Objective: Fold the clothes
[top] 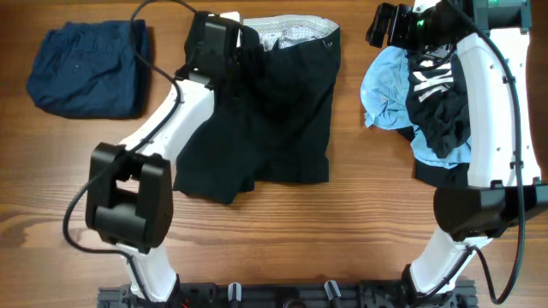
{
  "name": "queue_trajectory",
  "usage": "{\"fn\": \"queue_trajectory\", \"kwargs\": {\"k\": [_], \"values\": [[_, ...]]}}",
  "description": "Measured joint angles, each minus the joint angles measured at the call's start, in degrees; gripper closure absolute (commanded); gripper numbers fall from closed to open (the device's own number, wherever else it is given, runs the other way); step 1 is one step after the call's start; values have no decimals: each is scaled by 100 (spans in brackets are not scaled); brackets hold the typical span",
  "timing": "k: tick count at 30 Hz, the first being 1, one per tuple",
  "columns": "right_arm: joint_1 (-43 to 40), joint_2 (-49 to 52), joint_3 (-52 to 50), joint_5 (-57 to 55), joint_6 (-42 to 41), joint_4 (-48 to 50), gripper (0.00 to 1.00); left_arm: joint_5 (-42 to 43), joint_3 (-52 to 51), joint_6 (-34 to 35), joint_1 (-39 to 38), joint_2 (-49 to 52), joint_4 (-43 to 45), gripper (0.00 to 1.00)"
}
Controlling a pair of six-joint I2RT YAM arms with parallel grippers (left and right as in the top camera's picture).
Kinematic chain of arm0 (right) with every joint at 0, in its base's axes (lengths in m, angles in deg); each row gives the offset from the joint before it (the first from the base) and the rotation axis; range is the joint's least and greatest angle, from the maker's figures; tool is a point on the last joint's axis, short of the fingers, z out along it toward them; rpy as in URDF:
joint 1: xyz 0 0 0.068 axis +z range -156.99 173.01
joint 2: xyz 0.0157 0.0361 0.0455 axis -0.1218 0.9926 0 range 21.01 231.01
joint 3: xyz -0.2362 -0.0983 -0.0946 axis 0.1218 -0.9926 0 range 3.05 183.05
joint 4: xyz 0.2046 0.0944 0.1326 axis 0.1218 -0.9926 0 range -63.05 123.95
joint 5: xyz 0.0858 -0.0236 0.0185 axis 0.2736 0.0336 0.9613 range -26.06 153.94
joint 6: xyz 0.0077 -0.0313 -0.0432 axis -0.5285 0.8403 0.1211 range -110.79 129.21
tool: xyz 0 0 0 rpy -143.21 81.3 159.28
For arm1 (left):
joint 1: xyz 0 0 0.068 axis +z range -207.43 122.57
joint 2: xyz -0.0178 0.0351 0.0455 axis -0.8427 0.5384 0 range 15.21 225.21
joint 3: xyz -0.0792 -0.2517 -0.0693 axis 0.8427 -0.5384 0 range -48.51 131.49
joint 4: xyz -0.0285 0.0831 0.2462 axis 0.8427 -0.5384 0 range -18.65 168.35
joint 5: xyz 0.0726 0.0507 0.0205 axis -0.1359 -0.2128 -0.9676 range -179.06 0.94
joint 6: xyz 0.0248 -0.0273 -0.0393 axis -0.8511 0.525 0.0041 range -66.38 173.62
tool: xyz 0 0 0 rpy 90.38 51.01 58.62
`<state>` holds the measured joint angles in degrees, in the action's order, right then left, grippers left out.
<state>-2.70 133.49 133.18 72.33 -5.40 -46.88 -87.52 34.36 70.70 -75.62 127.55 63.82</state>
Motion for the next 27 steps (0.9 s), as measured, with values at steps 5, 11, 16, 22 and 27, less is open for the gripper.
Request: {"fn": "queue_trajectory", "kwargs": {"k": [5, 11, 16, 22, 27], "values": [[0, 0, 0, 0, -2, 2, 0, -219, 2, -332, -243, 326, -76, 11], [0, 0, 0, 0, -2, 2, 0, -476, 2, -601, -417, 610, -83, 18], [0, 0, 0, 0, 0, 2, 0, -669, 2, -721, -387, 879, -15, 67], [0, 0, 0, 2, 111, -17, 0, -979, 4, -745, -387, 898, 328, 96], [0, 0, 0, 0, 151, -37, 0, -1375, 13, -713, -389, 898, 208, 96]]}}
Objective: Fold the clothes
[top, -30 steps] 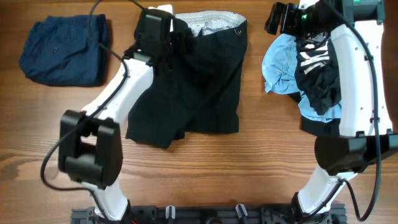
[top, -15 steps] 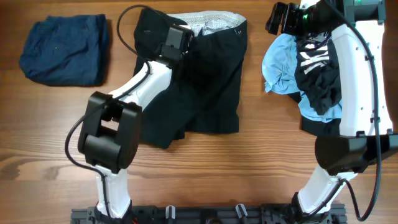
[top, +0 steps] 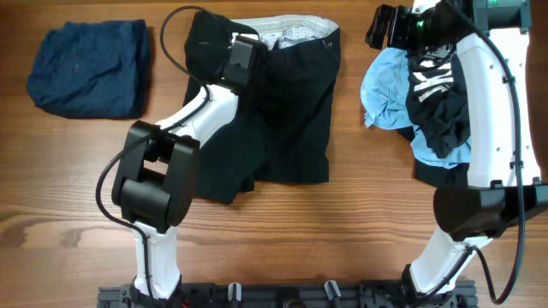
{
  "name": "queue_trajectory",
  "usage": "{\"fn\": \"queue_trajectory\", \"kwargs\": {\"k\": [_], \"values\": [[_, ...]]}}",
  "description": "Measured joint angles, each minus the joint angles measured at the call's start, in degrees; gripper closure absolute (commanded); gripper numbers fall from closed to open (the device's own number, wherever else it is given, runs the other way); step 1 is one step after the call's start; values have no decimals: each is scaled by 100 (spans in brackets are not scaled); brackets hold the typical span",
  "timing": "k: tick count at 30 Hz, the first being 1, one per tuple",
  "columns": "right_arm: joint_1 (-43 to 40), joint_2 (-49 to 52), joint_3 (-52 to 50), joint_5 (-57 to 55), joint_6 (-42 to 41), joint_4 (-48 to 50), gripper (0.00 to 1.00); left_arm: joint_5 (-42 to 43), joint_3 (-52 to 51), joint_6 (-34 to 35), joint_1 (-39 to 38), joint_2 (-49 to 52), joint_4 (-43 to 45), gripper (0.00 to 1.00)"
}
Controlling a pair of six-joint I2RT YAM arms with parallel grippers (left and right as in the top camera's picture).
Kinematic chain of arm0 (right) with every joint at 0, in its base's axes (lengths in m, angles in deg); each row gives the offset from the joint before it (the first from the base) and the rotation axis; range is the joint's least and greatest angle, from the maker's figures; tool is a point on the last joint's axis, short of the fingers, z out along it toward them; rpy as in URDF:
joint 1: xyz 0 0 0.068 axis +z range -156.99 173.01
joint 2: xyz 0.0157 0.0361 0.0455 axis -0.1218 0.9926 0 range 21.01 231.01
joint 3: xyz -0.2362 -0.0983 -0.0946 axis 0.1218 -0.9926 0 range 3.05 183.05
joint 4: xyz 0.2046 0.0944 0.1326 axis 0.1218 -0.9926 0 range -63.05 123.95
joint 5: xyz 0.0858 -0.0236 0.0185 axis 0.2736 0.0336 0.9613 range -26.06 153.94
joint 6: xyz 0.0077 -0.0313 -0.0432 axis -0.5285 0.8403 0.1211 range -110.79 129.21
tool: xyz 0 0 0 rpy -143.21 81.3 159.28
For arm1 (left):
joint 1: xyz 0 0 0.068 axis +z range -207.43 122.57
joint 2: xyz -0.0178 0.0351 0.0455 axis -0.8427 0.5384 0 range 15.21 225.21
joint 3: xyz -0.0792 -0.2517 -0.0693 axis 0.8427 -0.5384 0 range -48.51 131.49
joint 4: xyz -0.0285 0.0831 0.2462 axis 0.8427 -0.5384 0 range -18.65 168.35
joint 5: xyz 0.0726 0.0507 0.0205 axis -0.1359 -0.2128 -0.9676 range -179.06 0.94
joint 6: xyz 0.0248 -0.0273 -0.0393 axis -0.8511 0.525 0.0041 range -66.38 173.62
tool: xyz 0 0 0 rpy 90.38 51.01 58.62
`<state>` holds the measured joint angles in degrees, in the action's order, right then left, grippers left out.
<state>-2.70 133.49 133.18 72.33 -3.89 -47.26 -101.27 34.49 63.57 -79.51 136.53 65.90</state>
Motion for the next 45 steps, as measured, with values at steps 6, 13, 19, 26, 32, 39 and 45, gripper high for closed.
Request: {"fn": "queue_trajectory", "kwargs": {"k": [6, 13, 19, 26, 32, 39, 45], "values": [[0, 0, 0, 2, 0, -31, 0, -20, 184, 37, 0, -2, -74, 16], [0, 0, 0, 17, 127, -63, 0, 658, 214, 7, 0, -2, -129, 0], [0, 0, 0, 68, 144, -63, 0, 870, 214, -221, 13, 0, -127, 12], [0, 0, 0, 107, 146, -66, 0, 916, 216, -332, 72, 356, -81, 35], [0, 0, 0, 107, 146, -68, 0, 914, 216, -328, 72, 531, -7, 96], [0, 0, 0, 107, 149, -146, 0, 793, 549, -330, 87, 533, -538, 96], [0, 0, 0, 111, 149, -205, 0, 503, 1440, -330, 422, -74, -1908, 96]]}}
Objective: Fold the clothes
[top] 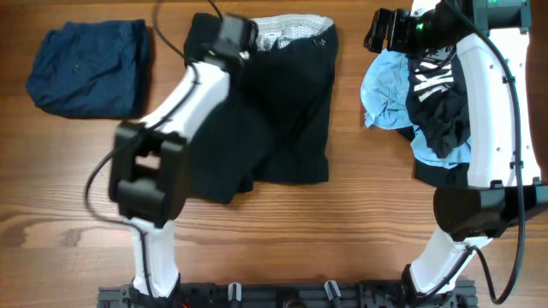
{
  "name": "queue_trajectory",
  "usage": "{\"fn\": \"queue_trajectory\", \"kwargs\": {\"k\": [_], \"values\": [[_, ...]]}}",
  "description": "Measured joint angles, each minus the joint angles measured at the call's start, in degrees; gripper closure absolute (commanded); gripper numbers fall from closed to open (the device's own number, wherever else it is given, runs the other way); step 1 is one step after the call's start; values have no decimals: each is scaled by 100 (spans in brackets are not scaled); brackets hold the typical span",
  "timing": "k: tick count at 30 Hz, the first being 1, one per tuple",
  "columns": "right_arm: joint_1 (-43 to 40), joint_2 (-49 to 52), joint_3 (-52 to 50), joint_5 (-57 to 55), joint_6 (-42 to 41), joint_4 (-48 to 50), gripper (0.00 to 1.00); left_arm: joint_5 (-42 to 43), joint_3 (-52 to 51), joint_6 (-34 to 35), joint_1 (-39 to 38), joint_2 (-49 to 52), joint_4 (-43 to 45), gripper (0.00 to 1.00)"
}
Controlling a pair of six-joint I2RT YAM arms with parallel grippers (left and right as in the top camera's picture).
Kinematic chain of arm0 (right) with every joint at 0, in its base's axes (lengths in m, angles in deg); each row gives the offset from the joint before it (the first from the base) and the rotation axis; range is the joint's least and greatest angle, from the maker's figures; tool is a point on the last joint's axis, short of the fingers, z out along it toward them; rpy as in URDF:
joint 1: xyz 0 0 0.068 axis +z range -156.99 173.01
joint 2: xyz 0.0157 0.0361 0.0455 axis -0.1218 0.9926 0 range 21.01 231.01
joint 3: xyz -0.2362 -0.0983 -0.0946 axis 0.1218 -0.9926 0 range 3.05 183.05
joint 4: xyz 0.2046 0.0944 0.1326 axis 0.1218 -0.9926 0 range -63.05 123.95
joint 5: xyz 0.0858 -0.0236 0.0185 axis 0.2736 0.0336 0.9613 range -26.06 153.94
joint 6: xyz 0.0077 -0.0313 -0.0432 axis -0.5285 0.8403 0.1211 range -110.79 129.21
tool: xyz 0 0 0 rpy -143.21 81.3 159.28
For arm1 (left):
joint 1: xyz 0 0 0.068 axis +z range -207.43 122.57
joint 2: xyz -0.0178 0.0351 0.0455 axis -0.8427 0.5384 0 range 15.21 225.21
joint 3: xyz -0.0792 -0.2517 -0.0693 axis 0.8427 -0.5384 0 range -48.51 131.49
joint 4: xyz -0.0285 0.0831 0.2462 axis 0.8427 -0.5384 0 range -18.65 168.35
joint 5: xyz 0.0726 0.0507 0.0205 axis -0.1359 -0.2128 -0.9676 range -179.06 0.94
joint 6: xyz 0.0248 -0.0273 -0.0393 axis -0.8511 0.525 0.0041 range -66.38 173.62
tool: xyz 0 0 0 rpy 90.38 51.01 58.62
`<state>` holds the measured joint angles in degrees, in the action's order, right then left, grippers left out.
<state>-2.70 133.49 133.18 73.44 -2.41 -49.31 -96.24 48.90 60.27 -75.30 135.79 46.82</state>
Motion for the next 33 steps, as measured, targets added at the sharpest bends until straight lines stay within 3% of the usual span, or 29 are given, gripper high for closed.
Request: {"fn": "queue_trajectory", "kwargs": {"k": [6, 11, 21, 33], "values": [[0, 0, -35, 122, 7, 0, 0, -144, 415, 26, 1084, -1200, -584, 96], [17, 24, -929, 638, 166, 651, 0, -87, 433, 94, 1934, -1257, -1104, 96], [533, 142, -3036, 1193, 1058, 3429, 8, -22, 433, 94, 1770, -1257, -1353, 96], [1029, 1746, -3241, 1478, 1239, 5602, 16, 4, 433, 420, 1722, -1257, -2232, 96]]}}
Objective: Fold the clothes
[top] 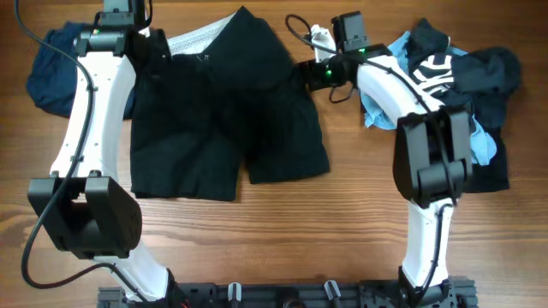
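Observation:
Black shorts (231,120) lie spread in the middle of the table, waistband at the far side with its white lining (195,38) turned up. My left gripper (157,47) is at the waistband's left corner and appears shut on the cloth. My right gripper (301,73) has reached across to the waistband's right corner, and the fabric is drawn up to it. A heap of unfolded clothes (454,77), light blue and black with white lettering, lies at the far right.
A folded navy garment (47,68) sits at the far left corner, partly under my left arm. The right arm's cable (304,26) loops above the shorts. Bare wooden table (274,239) runs along the near side.
The left gripper went from the waistband's middle to its left corner. The right arm swung from above the heap to the right corner. The shorts shifted left and the heap is uncovered.
The left gripper first worked at the shorts' far left waistband, then nearer the middle of it, while the right arm stayed parked over the heap. Now both grippers hold opposite ends of the waistband and the shorts lie further left.

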{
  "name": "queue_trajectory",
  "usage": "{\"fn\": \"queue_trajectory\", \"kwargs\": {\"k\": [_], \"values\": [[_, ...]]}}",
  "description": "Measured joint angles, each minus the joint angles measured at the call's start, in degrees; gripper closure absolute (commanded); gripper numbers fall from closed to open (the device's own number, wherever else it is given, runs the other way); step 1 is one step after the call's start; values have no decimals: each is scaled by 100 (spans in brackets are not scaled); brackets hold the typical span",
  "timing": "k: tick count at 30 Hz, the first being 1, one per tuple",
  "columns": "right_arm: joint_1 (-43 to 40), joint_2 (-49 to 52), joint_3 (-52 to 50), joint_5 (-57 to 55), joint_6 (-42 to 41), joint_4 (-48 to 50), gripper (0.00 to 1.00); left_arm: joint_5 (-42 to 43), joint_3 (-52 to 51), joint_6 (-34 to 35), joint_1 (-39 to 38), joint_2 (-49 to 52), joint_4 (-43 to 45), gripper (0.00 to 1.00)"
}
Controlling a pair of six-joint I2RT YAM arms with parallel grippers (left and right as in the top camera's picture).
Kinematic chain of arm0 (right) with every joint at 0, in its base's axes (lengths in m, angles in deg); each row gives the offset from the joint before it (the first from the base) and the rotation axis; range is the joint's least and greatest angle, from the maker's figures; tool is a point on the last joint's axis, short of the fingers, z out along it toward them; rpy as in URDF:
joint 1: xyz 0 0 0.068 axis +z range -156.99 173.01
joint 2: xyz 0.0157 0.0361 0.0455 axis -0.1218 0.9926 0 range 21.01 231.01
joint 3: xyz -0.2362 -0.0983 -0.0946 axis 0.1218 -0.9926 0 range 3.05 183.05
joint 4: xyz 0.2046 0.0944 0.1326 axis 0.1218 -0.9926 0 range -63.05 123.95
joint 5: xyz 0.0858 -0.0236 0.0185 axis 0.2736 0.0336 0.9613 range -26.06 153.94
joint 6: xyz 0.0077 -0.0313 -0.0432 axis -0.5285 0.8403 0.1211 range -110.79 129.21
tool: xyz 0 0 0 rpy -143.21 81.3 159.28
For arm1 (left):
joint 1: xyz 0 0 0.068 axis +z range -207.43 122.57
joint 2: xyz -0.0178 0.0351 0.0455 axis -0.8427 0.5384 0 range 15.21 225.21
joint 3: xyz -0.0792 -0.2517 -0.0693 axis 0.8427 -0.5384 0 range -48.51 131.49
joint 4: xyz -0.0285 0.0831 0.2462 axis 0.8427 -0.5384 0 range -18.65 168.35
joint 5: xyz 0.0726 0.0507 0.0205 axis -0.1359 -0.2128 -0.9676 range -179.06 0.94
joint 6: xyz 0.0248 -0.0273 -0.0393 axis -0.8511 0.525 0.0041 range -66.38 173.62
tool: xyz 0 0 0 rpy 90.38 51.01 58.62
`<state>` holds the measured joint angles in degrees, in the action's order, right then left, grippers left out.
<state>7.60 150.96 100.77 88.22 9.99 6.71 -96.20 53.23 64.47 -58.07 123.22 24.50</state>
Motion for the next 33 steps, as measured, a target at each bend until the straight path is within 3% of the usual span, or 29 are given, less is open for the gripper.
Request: {"fn": "queue_trajectory", "kwargs": {"k": [2, 5, 7, 17, 22, 30, 31, 33], "values": [[13, 131, 0, 15, -94, 125, 29, 15, 0, 129, 0, 0, -87, 96], [39, 254, 0, 17, -214, 249, 73, 15, 0, 214, 0, 0, -168, 96], [55, 286, 0, 22, -328, 313, 96, 17, 0, 238, 0, 0, -186, 96], [-90, 280, 15, 76, -903, -52, 96, 208, 0, 345, -9, 0, -190, 96], [-796, -94, 181, -98, -907, -885, 96, 387, 0, 413, -232, 57, -9, 96], [-1622, -439, 262, -177, -848, -1158, 95, 428, 0, 455, -767, 551, 492, 94], [-1657, -439, 273, -136, -824, -1224, 89, 426, 0, 455, -785, 564, 511, 86], [-1665, -439, 374, -59, -774, -1502, 51, 424, 0, 487, -782, 564, 527, 56]]}}
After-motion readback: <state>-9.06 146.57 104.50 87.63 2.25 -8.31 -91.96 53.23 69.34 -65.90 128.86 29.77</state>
